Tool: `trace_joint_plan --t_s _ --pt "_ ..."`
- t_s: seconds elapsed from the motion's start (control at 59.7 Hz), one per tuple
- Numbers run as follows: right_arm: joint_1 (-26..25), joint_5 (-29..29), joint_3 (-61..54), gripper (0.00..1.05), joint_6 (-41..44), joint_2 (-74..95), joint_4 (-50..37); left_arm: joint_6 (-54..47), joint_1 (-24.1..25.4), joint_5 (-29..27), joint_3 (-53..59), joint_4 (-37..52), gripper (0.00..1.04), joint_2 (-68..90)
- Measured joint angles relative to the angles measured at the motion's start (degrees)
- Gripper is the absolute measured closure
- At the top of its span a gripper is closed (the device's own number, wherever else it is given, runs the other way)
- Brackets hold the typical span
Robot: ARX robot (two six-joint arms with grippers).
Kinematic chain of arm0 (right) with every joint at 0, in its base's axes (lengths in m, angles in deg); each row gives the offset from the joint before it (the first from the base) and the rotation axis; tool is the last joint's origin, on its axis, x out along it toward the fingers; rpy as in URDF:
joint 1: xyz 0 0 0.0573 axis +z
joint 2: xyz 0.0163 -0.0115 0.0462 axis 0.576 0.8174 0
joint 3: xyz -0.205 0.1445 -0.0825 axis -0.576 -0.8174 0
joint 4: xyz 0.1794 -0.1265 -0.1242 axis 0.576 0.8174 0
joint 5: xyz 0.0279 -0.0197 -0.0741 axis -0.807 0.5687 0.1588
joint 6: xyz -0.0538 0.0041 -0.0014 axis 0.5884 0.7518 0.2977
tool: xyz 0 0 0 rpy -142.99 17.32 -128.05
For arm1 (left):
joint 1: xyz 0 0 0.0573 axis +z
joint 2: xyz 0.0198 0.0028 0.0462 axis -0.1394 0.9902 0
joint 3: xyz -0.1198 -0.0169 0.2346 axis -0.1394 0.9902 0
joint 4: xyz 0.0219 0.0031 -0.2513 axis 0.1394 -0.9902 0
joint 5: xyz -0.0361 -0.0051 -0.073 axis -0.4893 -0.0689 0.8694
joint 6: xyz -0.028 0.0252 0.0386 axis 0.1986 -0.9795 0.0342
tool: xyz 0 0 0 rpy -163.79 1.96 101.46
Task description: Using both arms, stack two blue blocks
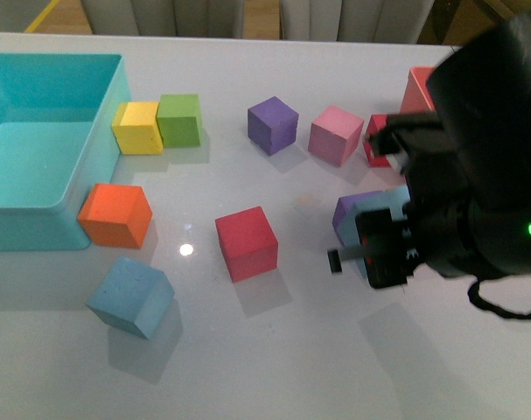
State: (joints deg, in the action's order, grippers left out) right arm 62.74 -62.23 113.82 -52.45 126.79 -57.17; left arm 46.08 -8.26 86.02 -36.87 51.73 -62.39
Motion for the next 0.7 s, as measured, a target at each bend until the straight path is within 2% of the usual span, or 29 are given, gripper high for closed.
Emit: trace_joint_plan --t_s 0.134,0.285,0.703 --pt "0.28 -0.02 9.9 0.64 -0.28 4.85 3.69 0.0 0.0 0.0 0.0 0.0 0.09 0.0" --pt "0.31 1.01 27.71 0.65 -0.72 17.94 10.47 0.0 0.0 0.0 0.0 0.0 0.09 0.0" --pt "2.4 1.81 49.48 0.65 -0.46 35.17 20.02 0.0 0.0 0.02 0.0 0.0 0.09 0.0"
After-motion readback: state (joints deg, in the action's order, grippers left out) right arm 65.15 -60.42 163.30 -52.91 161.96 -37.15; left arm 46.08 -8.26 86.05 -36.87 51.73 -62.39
